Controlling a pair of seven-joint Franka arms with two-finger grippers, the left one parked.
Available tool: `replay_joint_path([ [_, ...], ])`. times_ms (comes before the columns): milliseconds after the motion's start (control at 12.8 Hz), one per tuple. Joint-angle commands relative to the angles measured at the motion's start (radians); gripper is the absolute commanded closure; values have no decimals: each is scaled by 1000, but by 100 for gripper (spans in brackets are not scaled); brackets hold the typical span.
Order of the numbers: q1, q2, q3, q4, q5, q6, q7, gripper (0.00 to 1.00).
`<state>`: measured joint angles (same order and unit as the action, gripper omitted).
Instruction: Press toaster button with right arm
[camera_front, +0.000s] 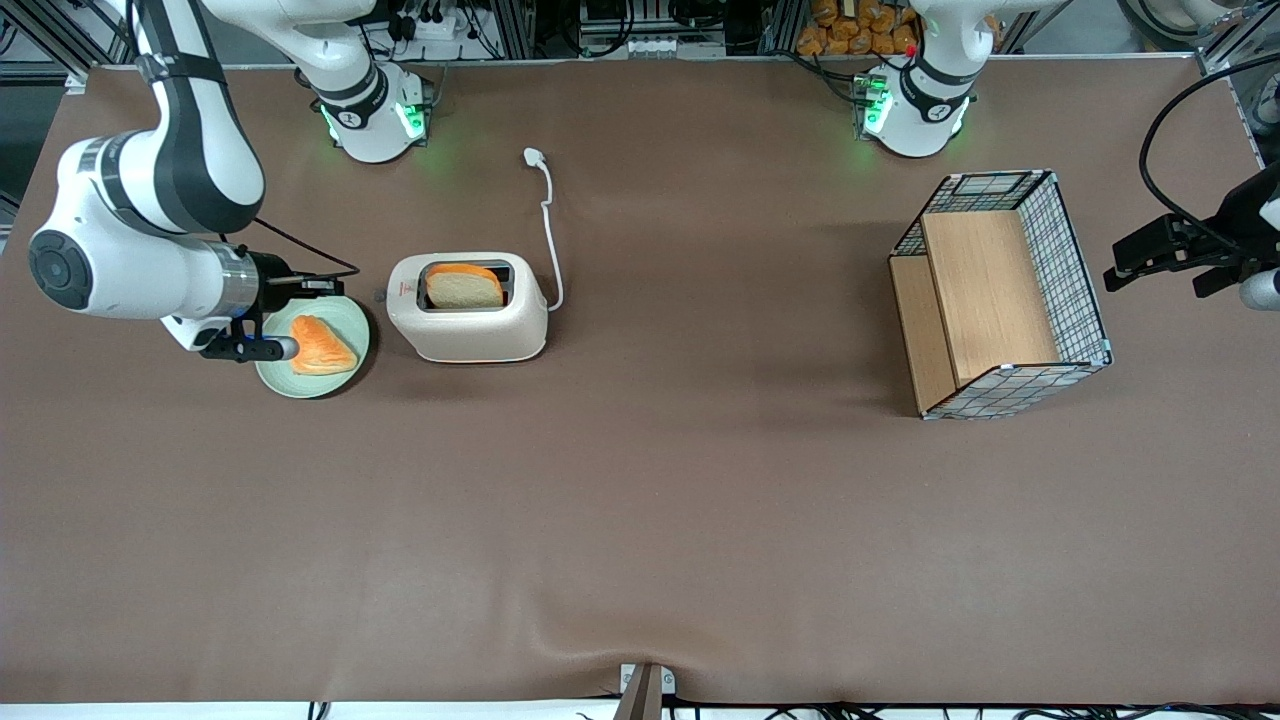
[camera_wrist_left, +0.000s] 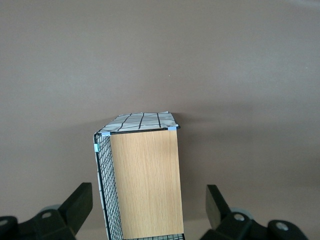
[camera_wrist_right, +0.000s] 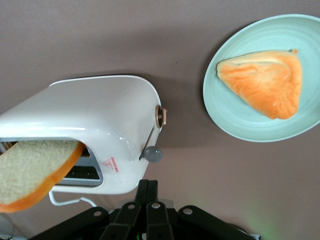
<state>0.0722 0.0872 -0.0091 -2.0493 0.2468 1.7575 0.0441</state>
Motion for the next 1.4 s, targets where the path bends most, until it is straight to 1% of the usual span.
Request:
replay_joint_path([
  [0,29,-15,-2,-77,15,107,-4,100],
  [156,53,-9,-2,-109,15,161,-4,100],
  [468,46,20,-2,-118,17,171,-27,100],
  [546,38,26,-2,-123,23,171,-38,100],
  [780,31,29,-3,-146,101,169,-73,100],
  [858,29,29,-3,-149,111,169,-78,100],
  [1092,17,29,-2,-160,112,168,-87,100],
  [1326,-15,31,-3,-167,112,168,-153,100],
])
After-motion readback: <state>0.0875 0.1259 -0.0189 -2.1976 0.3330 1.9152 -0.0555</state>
